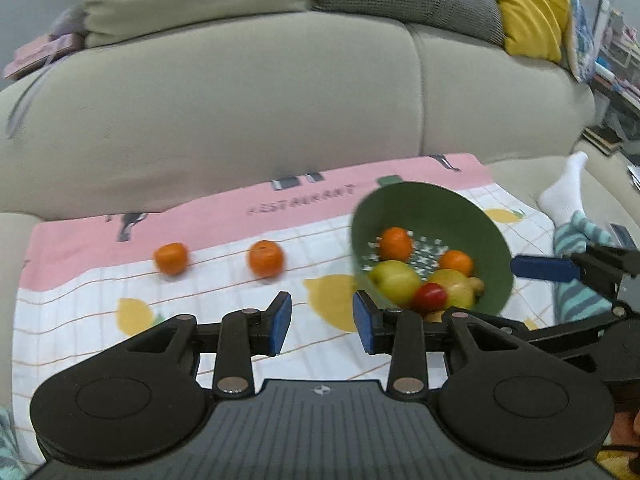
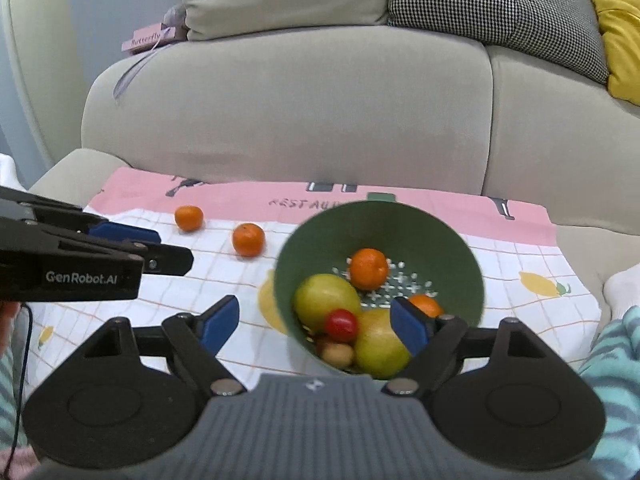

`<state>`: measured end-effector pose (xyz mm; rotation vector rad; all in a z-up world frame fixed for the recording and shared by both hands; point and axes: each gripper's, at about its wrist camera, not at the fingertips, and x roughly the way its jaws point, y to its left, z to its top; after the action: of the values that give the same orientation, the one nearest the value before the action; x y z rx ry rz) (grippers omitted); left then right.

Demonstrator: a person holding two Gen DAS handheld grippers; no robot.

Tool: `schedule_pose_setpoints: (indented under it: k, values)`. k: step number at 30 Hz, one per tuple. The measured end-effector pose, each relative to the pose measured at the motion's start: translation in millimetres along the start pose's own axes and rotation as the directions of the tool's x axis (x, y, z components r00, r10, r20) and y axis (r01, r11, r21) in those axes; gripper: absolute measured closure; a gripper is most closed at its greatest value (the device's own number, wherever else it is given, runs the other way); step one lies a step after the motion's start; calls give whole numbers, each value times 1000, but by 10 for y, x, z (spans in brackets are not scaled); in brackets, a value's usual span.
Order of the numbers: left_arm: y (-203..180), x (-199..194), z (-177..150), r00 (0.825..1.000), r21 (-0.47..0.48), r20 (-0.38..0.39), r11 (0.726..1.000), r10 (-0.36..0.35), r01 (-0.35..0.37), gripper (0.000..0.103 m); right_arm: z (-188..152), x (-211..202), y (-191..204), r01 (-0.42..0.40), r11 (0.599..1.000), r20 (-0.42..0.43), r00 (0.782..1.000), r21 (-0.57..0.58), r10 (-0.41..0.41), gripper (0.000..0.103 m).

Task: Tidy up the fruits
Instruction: 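Withdraw both tools from the colander toward the two remaining mandarins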

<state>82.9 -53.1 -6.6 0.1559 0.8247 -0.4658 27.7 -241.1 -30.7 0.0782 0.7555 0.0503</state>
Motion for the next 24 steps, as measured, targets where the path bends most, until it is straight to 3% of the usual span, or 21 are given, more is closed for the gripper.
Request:
schedule_pose_setpoints:
  k: [5, 14, 20, 24]
  values:
    - [302, -70, -127, 999, -69, 14, 997, 41, -39, 60, -81, 54, 289, -17, 998, 31, 999, 61, 15, 23]
    - [766, -23, -302, 996, -160, 2, 983, 89, -87, 60, -105, 290, 727, -41, 999, 24, 999, 33, 40, 23]
    - [1095, 18, -326, 994, -223, 33, 970, 108, -98, 60, 15, 467, 971, -68, 997, 50, 996, -28, 69, 26]
    - [1296, 129, -352, 993, -268, 35, 958, 111, -98, 61, 103, 619, 1141, -84, 991, 72, 993, -103, 92, 35]
